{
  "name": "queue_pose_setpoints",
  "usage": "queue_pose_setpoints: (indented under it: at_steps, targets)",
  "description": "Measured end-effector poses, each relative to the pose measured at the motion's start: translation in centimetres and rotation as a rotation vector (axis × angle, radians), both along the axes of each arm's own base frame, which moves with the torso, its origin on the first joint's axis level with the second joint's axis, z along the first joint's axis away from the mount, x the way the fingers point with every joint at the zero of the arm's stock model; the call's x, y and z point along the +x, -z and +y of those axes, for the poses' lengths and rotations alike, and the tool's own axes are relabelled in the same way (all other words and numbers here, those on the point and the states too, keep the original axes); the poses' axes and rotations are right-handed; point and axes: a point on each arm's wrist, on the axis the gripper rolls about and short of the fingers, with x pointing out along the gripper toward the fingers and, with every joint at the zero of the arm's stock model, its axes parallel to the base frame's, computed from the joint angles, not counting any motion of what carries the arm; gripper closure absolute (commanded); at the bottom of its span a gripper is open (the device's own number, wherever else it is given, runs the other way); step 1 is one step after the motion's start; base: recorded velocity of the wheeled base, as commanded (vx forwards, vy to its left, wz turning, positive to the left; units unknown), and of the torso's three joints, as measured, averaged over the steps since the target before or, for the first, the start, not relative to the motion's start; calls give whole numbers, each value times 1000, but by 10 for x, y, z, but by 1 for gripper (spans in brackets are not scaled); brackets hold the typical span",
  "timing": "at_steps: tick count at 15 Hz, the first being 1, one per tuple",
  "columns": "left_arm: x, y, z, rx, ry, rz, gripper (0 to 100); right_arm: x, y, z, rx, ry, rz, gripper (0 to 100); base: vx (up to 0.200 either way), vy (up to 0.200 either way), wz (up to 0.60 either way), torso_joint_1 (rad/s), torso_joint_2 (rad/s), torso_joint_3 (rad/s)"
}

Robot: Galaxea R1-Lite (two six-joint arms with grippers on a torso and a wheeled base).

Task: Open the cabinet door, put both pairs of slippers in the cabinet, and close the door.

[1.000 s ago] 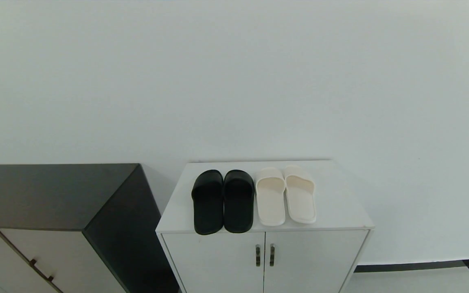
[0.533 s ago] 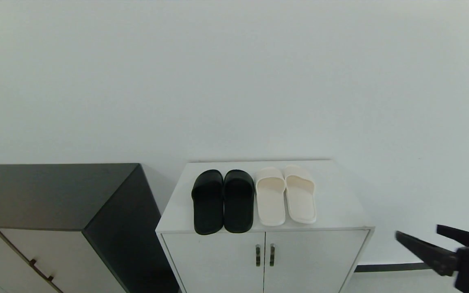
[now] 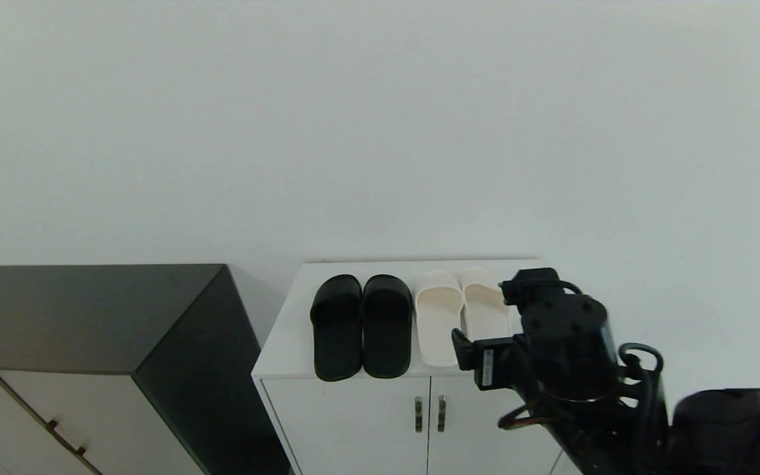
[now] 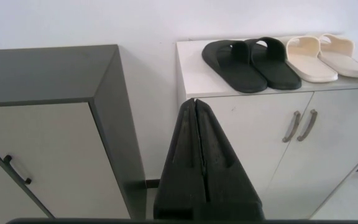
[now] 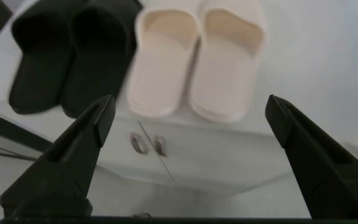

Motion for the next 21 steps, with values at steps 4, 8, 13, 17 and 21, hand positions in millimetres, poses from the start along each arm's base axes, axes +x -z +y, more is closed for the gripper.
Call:
queue_pose_setpoints:
  at_steps: [4,8,13,17,21]
  targets:
    - [0,0,0,0,0,0,100,44,17,24,-34,43,-12,0,0,0,0,0,0,0]
    - [0,0,0,0,0,0,100,85,35,33,-47,96,-15,0,0,0,0,0,0,0]
    - [0,0,0,-1,0,0,100,124,55,37,-49,147,-20,0,0,0,0,0,0,0]
    - [0,0,0,-2,0,0,100,148,68,35,-52,152,-17,0,0,0,0,0,0,0]
    - [0,0,0,-2,0,0,100,172,75,30,-49,181,-32,0,0,0,0,0,0,0]
